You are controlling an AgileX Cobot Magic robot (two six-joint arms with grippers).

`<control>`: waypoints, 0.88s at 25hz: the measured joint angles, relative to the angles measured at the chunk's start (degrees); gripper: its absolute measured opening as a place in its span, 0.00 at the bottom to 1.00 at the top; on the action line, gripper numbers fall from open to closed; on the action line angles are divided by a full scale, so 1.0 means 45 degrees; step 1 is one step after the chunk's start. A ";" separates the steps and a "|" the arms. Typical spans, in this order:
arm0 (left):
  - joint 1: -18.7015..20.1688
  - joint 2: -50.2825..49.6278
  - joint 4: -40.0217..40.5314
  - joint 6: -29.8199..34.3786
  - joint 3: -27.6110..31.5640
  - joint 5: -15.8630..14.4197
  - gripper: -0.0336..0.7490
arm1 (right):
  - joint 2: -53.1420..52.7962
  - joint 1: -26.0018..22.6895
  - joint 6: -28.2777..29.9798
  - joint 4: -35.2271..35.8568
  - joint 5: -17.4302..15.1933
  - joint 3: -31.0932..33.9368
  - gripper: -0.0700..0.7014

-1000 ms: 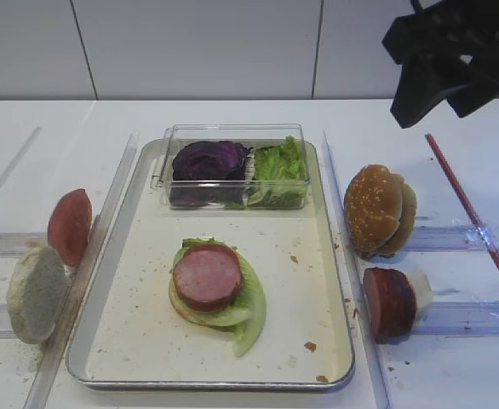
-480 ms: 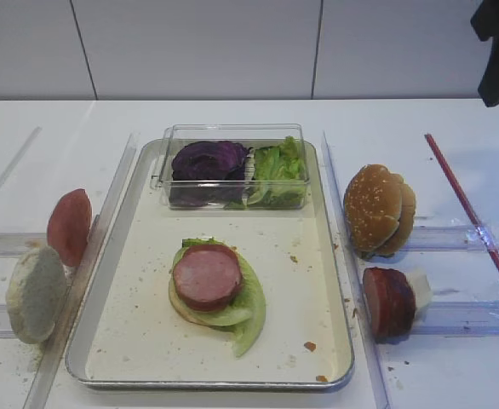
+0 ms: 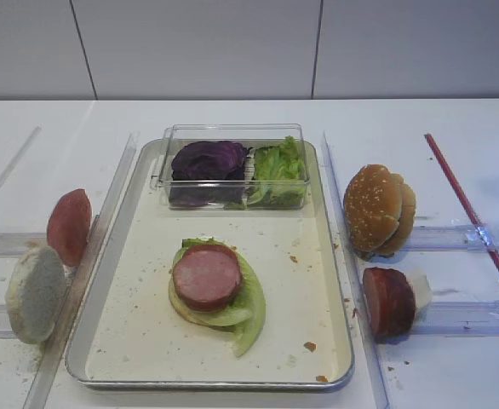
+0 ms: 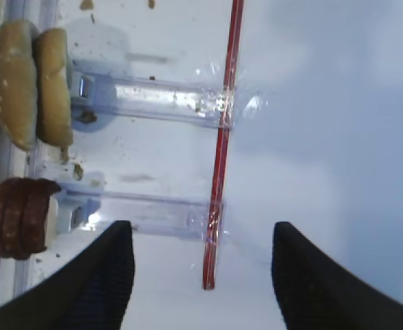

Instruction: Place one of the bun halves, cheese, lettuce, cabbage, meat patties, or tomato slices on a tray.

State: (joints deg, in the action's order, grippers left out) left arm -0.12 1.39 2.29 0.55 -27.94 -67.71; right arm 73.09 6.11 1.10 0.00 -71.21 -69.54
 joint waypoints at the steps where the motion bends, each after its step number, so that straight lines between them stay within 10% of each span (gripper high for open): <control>1: 0.0000 0.0000 0.0000 0.0000 0.0000 0.0000 0.66 | -0.0380 0.0000 -0.0035 0.0000 0.0000 0.0406 0.67; 22: 0.0000 0.0000 0.0000 0.0000 0.0000 0.0000 0.66 | -0.6053 0.0000 -0.0134 -0.0119 0.1097 0.7102 0.67</control>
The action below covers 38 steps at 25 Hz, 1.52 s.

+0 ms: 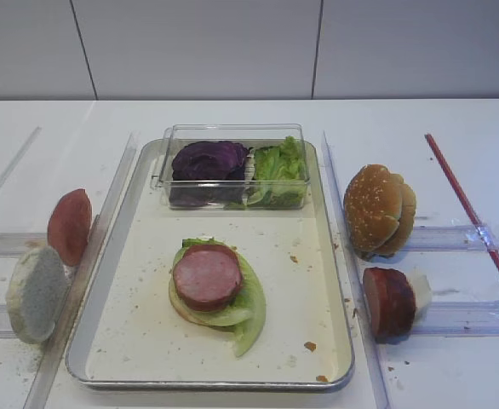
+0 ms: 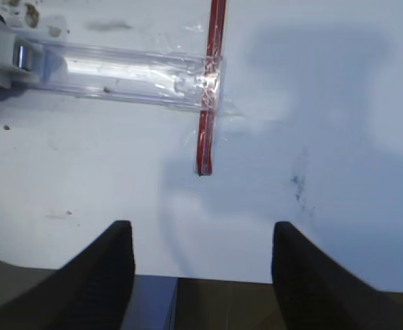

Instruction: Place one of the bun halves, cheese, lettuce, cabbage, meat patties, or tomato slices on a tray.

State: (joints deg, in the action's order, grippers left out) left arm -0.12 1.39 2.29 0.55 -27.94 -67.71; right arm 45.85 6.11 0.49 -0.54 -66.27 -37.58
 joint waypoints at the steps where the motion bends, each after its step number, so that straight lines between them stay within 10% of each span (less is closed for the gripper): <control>1: 0.0000 0.0000 0.0000 0.0000 0.0000 0.0000 0.66 | -0.0229 0.0000 0.0000 0.0000 0.0035 0.0221 0.67; 38: 0.0000 0.0000 0.0000 0.0000 0.0000 0.0000 0.66 | -1.0104 0.0000 -0.0731 0.0119 0.0562 0.2298 0.67</control>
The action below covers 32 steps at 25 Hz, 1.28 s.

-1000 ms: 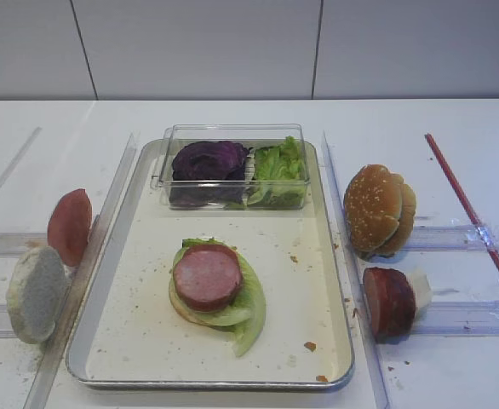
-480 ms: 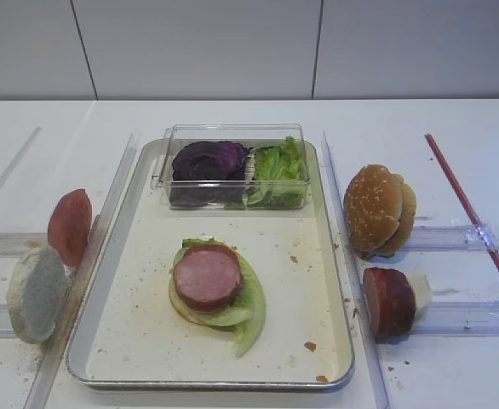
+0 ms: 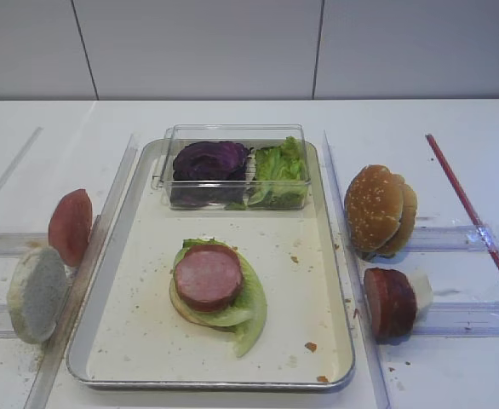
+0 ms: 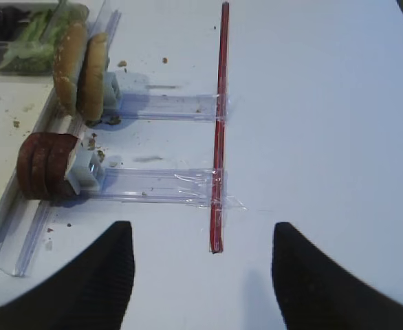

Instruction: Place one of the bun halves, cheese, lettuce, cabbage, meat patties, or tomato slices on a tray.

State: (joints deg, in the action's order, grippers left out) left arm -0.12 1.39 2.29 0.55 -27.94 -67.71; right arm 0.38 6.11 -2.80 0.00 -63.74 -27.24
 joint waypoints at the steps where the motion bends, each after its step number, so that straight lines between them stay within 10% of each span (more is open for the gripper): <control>1: 0.0000 0.0000 0.0000 0.0000 0.0000 0.0000 0.66 | -0.0153 0.0000 -0.0032 0.0000 -0.0014 0.0000 0.67; 32: 0.0000 0.0000 0.0080 -0.0196 0.0000 0.0000 0.66 | -0.0288 0.0000 -0.0180 -0.0174 -0.0094 0.0000 0.67</control>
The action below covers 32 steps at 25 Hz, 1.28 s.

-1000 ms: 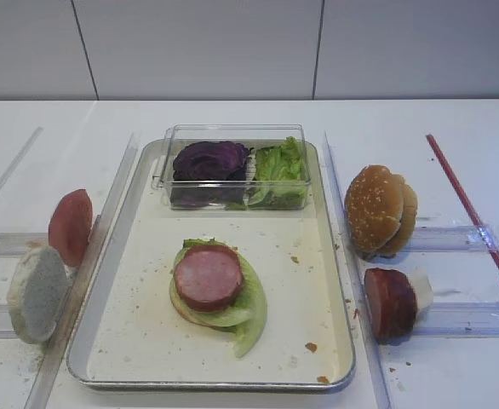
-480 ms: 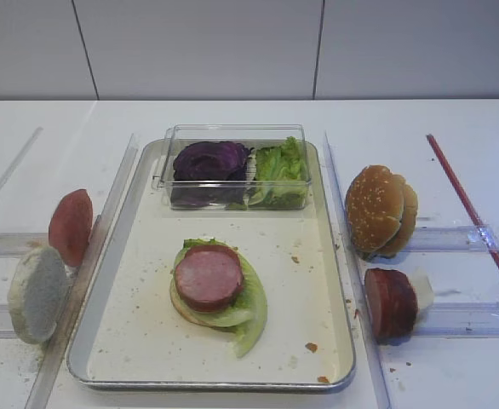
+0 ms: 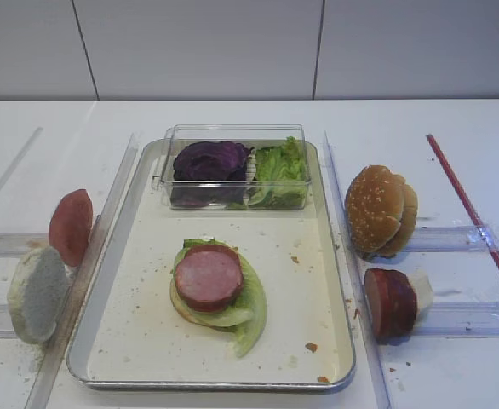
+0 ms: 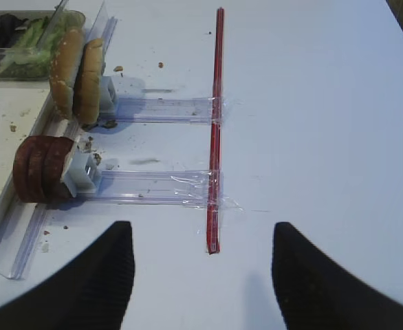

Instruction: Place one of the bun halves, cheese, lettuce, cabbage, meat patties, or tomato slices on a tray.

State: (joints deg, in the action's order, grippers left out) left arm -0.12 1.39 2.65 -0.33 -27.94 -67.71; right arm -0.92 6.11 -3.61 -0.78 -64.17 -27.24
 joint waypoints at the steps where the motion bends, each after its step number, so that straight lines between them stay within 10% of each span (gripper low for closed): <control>1: 0.0000 0.0000 0.0031 -0.0054 0.0000 0.0000 0.66 | 0.0000 0.0000 0.0000 0.0000 0.0000 0.0000 0.67; 32: 0.0000 0.0000 0.0104 -0.0133 0.0000 0.0000 0.66 | 0.0000 0.0000 0.0000 0.0000 0.0000 0.0000 0.67</control>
State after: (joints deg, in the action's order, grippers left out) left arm -0.12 1.39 3.12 -0.93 -27.94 -67.71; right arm -0.92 6.11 -3.61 -0.78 -64.17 -27.24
